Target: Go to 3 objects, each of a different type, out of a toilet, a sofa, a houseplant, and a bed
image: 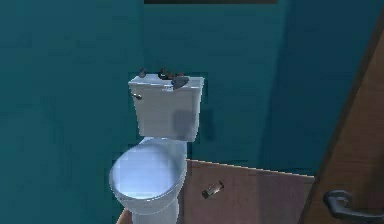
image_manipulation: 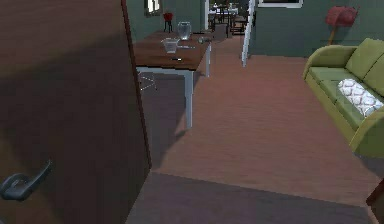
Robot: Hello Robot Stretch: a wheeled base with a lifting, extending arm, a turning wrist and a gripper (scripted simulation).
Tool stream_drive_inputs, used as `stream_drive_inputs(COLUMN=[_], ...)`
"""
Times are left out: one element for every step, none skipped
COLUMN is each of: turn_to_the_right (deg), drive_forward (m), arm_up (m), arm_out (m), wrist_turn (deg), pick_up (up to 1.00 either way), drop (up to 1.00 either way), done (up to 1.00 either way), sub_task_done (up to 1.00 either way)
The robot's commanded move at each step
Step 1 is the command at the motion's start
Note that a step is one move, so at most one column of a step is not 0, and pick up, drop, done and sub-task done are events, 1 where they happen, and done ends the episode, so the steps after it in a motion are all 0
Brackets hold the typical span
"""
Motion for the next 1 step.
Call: stream_drive_inputs(turn_to_the_right=[3.0], drive_forward=[0.00], arm_up=[0.00], arm_out=[0.00], wrist_turn=[0.0], pick_up=[0.00], drop=[0.00], done=[0.00], sub_task_done=[0.00])
